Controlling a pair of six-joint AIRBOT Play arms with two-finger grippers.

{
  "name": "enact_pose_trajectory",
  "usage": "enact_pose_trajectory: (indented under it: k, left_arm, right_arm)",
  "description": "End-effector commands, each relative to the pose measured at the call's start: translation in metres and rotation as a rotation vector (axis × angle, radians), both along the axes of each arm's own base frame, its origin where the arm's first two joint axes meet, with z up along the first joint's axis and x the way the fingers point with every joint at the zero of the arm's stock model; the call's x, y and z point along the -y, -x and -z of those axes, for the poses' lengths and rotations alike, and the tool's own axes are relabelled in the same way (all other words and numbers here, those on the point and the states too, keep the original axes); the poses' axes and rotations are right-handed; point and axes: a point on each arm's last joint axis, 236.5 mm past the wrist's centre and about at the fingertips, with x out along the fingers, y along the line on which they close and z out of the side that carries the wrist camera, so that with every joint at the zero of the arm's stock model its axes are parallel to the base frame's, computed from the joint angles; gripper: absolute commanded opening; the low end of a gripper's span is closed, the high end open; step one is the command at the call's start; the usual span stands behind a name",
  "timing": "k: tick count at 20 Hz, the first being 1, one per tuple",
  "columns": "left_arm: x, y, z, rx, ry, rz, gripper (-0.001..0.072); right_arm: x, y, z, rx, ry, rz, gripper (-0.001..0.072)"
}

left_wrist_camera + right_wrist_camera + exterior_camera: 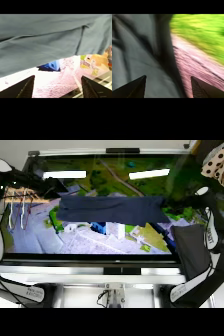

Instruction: Fold the shirts.

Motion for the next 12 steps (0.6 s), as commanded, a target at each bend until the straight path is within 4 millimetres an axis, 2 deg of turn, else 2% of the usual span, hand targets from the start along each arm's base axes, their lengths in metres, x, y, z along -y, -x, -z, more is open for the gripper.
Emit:
enact_pose_trajectory:
  k: [1,4,5,7,8,10,11,12]
  left_arm:
    - [0.026,0.008,-0.011,0.03,-0.001,0.051,0.0702]
    - [0.039,0.013,-0.014,0.036,0.0,0.08,0.0702]
    - [0.043,0.014,-0.014,0.036,0.0,0.087,0.0702]
    - [0.048,0.011,-0.015,0.05,0.001,0.087,0.0703]
    - [0.051,0.009,-0.016,0.063,0.003,0.084,0.0702]
    - [0.062,0.003,-0.016,0.088,0.006,0.082,0.0702]
    - [0.068,0.001,-0.014,0.094,0.008,0.084,0.0703]
    - [0.075,0.0,-0.011,0.096,0.009,0.09,0.0702]
  right_arm:
    - [-0.025,-0.003,0.024,-0.027,-0.031,-0.012,0.0677]
    - [-0.049,-0.002,0.027,-0.038,-0.068,-0.043,0.0675]
    - [-0.059,-0.004,0.022,-0.017,-0.093,-0.066,0.0673]
    - [-0.083,-0.009,0.002,0.046,-0.198,-0.112,0.0604]
    - [-0.094,-0.01,-0.008,0.07,-0.248,-0.13,0.0603]
    - [-0.107,-0.006,-0.021,0.085,-0.29,-0.17,0.0471]
    - [-0.111,-0.001,-0.024,0.077,-0.295,-0.19,0.0357]
    - [-0.114,0.001,-0.027,0.073,-0.299,-0.202,0.0203]
